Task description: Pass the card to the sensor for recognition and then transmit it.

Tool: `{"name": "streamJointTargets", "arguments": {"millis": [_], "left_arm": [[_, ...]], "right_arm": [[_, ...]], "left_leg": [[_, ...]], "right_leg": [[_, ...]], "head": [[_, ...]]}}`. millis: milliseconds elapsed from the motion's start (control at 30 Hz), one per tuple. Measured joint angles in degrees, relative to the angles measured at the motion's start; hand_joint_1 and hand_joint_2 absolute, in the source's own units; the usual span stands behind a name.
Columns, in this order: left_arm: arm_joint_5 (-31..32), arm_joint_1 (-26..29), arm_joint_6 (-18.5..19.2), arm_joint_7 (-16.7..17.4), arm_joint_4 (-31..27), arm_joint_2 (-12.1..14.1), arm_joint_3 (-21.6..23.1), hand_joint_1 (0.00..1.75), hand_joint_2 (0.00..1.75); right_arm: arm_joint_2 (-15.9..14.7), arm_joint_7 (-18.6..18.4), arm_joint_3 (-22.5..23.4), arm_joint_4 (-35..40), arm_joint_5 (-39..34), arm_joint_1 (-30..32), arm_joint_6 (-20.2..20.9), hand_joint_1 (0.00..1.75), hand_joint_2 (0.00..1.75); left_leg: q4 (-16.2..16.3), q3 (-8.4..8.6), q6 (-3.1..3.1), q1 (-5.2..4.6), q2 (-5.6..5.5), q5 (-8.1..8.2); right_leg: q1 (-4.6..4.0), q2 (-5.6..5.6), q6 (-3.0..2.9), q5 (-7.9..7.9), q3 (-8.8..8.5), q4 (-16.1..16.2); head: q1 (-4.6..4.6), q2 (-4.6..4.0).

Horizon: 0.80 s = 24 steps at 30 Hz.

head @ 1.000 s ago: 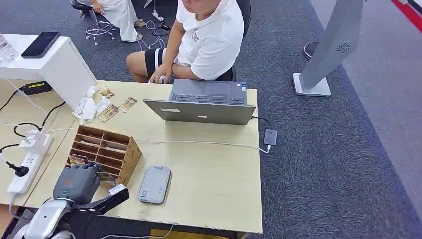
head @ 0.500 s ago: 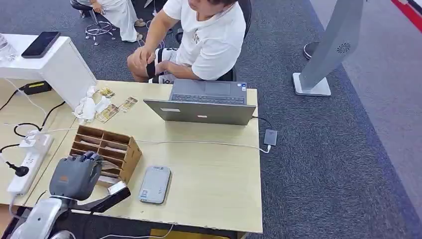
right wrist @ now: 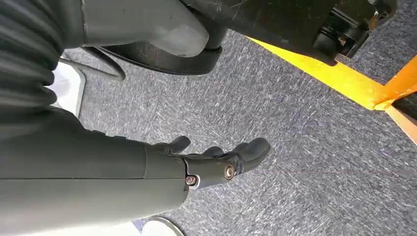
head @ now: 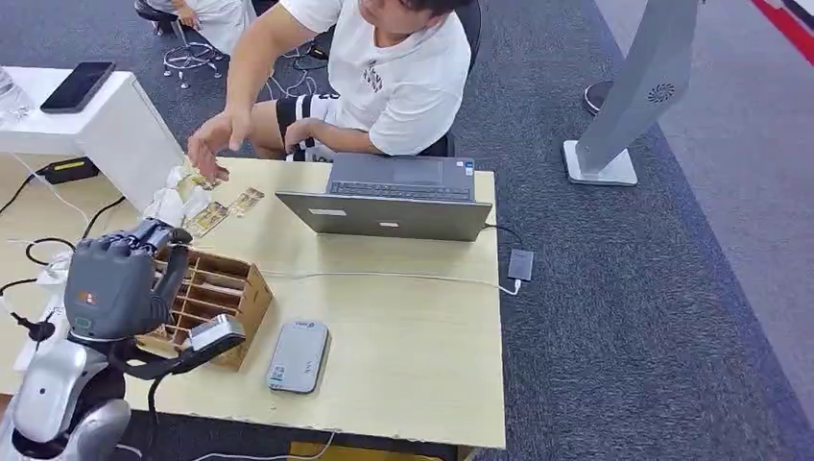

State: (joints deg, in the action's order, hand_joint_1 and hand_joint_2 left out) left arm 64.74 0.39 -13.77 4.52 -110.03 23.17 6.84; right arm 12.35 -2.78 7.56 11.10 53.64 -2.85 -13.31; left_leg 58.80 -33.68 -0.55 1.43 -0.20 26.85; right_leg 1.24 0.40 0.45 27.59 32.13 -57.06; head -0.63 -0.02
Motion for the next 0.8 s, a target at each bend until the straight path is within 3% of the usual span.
{"name": "streamJointTargets", "arguments": {"millis": [100, 200, 400, 433, 633, 800], "left_arm": [[-1.9, -2.7, -0.2, 0.0, 0.3, 0.0, 0.0, 1.75, 1.75], [-2.2, -9.9, -1.0, 0.1, 3.9, -0.2, 0.0, 1.75, 1.75], [1.7, -27.2, -7.5, -3.1, 26.3, 0.0, 0.0, 1.75, 1.75], [1.8, -29.0, -8.8, -3.8, 29.5, 0.2, -0.1, 1.75, 0.00], [1.3, -31.2, -12.6, -5.7, 41.7, 0.2, -0.3, 1.75, 0.00], [1.4, -31.2, -13.5, -5.7, 45.6, 0.2, -0.6, 1.75, 0.00]], "right_arm": [[0.0, 0.1, 0.0, 0.0, 0.8, 0.0, 0.3, 0.00, 1.75], [0.0, 0.3, -0.4, 0.0, 2.8, -0.3, 1.2, 0.00, 1.75], [-0.2, 0.7, -2.0, 0.0, 5.0, -1.1, 3.4, 0.00, 1.75], [-0.2, 0.7, -2.0, 0.0, 4.9, -1.1, 3.7, 0.00, 1.75], [-0.3, 0.2, -2.3, 0.1, 4.8, -1.2, 3.8, 0.00, 1.75], [-0.4, 0.7, -2.6, 0.2, 4.8, -1.1, 3.8, 0.00, 1.75]], "left_leg": [[0.0, -0.02, 0.00, 0.00, -0.04, 0.00], [0.0, -0.03, 0.02, 0.00, -0.16, -0.04], [0.0, -0.06, -0.07, 0.02, -0.03, -0.28], [0.0, -0.04, -0.07, 0.02, 0.03, -0.29], [0.0, -0.05, -0.08, 0.02, 0.05, -0.28], [0.0, -0.08, -0.08, 0.02, 0.05, -0.28]], "right_leg": [[0.00, -0.03, 0.00, 0.00, 0.12, 0.0], [0.00, -0.14, 0.01, 0.00, 0.04, 0.0], [-0.03, 0.03, 0.00, -0.27, 0.03, -0.1], [-0.02, 0.11, -0.05, -0.30, 0.05, -0.1], [-0.02, 0.12, -0.04, -0.30, 0.10, -0.1], [-0.02, 0.12, -0.04, -0.30, 0.12, -0.1]], "head": [[0.02, 0.00], [0.02, 0.02], [0.00, 0.00], [0.04, 0.00], [0.02, 0.00], [0.00, 0.02]]}}
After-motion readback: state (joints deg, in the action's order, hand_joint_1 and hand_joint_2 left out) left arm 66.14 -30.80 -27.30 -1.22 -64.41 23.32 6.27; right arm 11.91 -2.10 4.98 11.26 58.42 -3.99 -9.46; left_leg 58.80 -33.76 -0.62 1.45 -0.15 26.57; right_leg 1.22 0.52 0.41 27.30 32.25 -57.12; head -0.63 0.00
